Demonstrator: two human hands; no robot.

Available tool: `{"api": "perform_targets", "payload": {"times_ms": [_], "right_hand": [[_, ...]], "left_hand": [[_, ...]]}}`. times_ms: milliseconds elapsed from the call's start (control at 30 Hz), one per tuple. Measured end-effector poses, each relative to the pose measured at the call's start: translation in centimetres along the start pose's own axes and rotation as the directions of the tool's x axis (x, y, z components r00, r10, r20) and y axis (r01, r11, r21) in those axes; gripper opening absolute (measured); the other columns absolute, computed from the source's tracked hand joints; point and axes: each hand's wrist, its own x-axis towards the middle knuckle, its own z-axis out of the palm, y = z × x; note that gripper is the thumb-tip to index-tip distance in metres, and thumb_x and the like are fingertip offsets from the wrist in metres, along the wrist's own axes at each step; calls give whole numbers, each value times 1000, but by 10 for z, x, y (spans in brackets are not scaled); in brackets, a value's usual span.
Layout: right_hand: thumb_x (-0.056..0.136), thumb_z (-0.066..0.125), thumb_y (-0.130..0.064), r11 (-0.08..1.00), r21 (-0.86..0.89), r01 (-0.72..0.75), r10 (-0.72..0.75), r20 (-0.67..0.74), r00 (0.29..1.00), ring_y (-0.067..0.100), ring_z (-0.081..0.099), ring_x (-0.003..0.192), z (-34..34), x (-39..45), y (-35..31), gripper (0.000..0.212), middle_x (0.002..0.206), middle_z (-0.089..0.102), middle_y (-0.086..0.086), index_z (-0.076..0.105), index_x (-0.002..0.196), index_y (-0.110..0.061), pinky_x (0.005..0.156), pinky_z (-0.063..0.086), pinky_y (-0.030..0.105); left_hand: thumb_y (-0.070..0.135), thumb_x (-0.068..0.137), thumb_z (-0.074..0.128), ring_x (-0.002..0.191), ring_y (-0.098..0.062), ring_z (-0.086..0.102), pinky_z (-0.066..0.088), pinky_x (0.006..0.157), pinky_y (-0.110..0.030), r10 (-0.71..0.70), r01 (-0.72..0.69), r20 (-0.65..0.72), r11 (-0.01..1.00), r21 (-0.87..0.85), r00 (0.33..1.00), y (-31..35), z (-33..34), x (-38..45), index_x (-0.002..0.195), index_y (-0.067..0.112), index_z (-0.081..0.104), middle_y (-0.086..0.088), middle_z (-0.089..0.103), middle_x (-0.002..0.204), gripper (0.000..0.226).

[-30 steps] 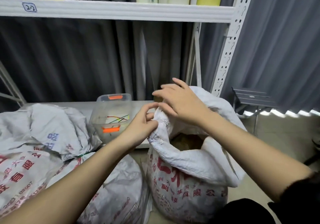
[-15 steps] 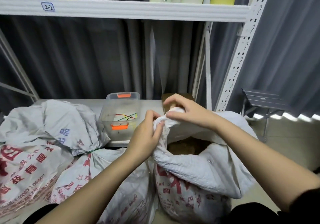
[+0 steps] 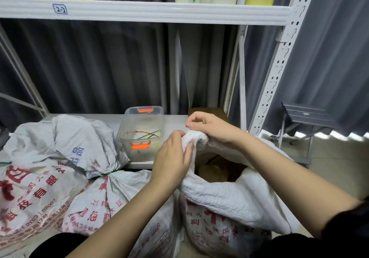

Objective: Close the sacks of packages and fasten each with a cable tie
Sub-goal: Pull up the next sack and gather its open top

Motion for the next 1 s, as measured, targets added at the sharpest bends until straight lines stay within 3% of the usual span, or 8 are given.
{"api": "perform_targets", "payload": {"times_ms": [100, 200, 267, 333, 467, 633, 767, 1000], "right_hand": [[88, 55, -48, 992, -118, 40, -43, -26, 999, 8, 56, 83, 10, -4, -1, 22, 93, 61, -9, 58, 103, -31, 79, 45, 32], [92, 47, -55, 674, -729, 118, -224, -50, 973, 12, 58, 95, 8, -19, 5, 35, 114, 59, -11, 47, 118, -32, 82, 48, 34], [93, 44, -56, 601, -791, 117, -288, -77, 954, 16, 60, 87, 6, -26, 9, 30, 104, 62, -8, 46, 110, -31, 77, 49, 37], [93, 49, -52, 731, -675, 103, -217, -87, 972, 16, 59, 80, 3, -25, 9, 25, 89, 63, -6, 48, 98, -27, 73, 49, 39], [91, 62, -37, 944, -317, 92, -112, -46, 993, 2, 53, 71, 1, -13, 3, 23, 79, 58, -10, 57, 89, -15, 69, 43, 29], [93, 58, -35, 985, -139, 103, -109, -35, 993, 11, 57, 84, 11, -14, -3, 22, 91, 60, 0, 57, 103, -16, 84, 46, 33], [91, 47, -56, 806, -592, 17, -91, -96, 991, 13, 59, 89, -5, -31, 8, 29, 100, 62, -7, 48, 105, -30, 84, 51, 43], [94, 57, -33, 999, 30, 41, -37, -125, 992, 3, 59, 88, -4, -31, 7, 19, 99, 60, -3, 52, 106, -20, 76, 49, 22]], "left_hand": [[27, 101, 38, 69, -20, 51, 38, 63, -39, -133, 131, 5, 971, -201, 991, -7, 8, 2, 90, 16, 41, -1, 52, 74, 16], [17, 101, 37, 73, -15, 51, 41, 71, -33, -347, 387, 178, 752, -534, 921, -18, 10, 7, 92, -1, 50, -12, 52, 79, 24], [9, 99, 36, 67, -4, 54, 43, 67, -19, -362, 470, 304, 598, -650, 881, -19, 7, 9, 95, -7, 55, -8, 53, 78, 25], [9, 98, 36, 70, -4, 56, 41, 60, -13, -338, 465, 320, 616, -635, 885, -17, 1, 9, 87, 1, 54, -1, 51, 75, 22], [43, 94, 45, 100, -14, 52, 43, 81, -32, -155, 173, 183, 981, -86, 971, -20, -5, 7, 115, 23, 46, 6, 54, 107, 30], [39, 99, 38, 92, -24, 59, 37, 65, -34, -7, -3, 150, 998, 69, 989, -6, -14, 17, 113, 22, 38, -4, 62, 103, 22], [38, 100, 36, 87, -23, 59, 41, 64, -32, -52, 43, 211, 998, 45, 976, -16, -19, 22, 105, 27, 34, -2, 62, 99, 13], [44, 95, 44, 94, -16, 56, 44, 75, -29, 253, -281, 240, 956, 90, 937, 3, -7, 43, 119, 22, 42, 2, 56, 112, 33]]}}
